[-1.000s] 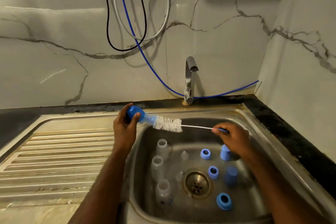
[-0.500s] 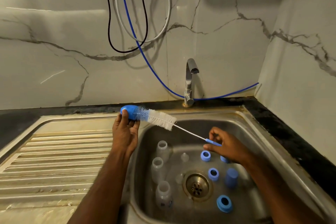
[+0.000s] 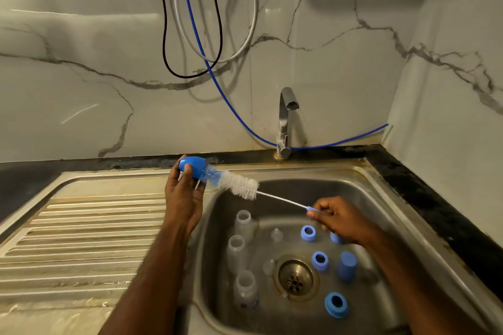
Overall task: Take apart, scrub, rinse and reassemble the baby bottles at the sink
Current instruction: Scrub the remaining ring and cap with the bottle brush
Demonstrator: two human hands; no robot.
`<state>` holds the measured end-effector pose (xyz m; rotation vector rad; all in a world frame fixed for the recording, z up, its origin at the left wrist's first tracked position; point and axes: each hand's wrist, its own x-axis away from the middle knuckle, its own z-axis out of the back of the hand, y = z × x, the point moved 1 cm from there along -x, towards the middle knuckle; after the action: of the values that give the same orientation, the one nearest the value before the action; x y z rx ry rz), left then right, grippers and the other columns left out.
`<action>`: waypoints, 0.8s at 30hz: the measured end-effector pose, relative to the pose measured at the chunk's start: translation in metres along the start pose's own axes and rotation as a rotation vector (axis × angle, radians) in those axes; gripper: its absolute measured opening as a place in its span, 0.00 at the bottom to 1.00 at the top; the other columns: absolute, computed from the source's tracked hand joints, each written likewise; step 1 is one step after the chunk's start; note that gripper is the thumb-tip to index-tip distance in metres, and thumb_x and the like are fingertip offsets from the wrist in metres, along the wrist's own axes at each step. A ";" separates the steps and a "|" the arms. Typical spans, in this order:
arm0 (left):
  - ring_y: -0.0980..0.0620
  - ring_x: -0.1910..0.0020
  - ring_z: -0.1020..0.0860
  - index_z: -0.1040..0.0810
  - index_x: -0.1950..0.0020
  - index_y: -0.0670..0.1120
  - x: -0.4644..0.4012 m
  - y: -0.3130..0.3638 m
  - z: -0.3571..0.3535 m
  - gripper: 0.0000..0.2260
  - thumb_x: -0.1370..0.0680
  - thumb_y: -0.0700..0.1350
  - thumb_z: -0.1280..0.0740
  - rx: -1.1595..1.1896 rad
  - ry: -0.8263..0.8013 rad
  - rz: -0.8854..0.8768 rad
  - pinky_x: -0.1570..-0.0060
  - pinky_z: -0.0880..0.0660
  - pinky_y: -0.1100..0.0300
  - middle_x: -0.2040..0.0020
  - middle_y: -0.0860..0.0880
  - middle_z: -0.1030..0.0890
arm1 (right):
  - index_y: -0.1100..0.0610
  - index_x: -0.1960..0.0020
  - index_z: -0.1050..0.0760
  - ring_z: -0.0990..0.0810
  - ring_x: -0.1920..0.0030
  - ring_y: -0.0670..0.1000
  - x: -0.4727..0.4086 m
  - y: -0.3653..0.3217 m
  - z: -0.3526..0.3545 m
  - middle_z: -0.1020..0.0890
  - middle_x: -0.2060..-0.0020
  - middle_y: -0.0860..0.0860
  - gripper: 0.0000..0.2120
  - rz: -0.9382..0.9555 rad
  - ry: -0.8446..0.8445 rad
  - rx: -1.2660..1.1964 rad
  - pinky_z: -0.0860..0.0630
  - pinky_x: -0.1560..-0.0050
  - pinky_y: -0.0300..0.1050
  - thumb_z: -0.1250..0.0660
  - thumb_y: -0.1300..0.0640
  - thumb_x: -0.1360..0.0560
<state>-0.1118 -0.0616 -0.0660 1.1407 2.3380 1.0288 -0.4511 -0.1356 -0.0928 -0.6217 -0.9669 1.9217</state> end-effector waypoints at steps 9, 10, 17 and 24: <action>0.45 0.40 0.18 0.27 0.28 0.44 0.004 -0.006 -0.005 0.19 0.19 0.40 0.33 -0.134 0.046 -0.113 0.49 0.17 0.56 0.39 0.46 0.20 | 0.44 0.52 0.18 0.18 0.52 0.44 -0.015 0.023 0.006 0.15 0.56 0.43 0.05 0.031 0.287 0.159 0.22 0.43 0.50 0.32 0.47 0.21; 0.45 0.40 0.18 0.27 0.29 0.44 0.004 -0.004 -0.003 0.18 0.19 0.41 0.33 -0.103 0.076 -0.107 0.49 0.17 0.56 0.38 0.44 0.21 | 0.45 0.52 0.17 0.18 0.52 0.44 -0.015 0.025 0.010 0.15 0.56 0.43 0.06 0.040 0.284 0.162 0.22 0.43 0.51 0.32 0.46 0.22; 0.46 0.45 0.16 0.28 0.28 0.43 0.012 -0.012 -0.009 0.21 0.20 0.46 0.33 -0.039 0.049 -0.007 0.53 0.16 0.53 0.37 0.41 0.20 | 0.44 0.55 0.19 0.19 0.56 0.41 -0.011 0.015 0.008 0.16 0.60 0.42 0.05 0.133 0.312 0.133 0.22 0.49 0.42 0.29 0.54 0.22; 0.43 0.41 0.18 0.27 0.28 0.43 0.011 -0.009 -0.008 0.18 0.18 0.44 0.35 -0.054 0.059 -0.001 0.49 0.16 0.52 0.37 0.42 0.20 | 0.47 0.55 0.18 0.19 0.55 0.43 -0.009 0.015 0.009 0.16 0.59 0.47 0.06 0.113 0.293 0.094 0.25 0.51 0.36 0.29 0.57 0.22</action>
<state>-0.1275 -0.0605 -0.0669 1.1032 2.3407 1.1327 -0.4606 -0.1512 -0.0993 -0.8891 -0.6651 1.8957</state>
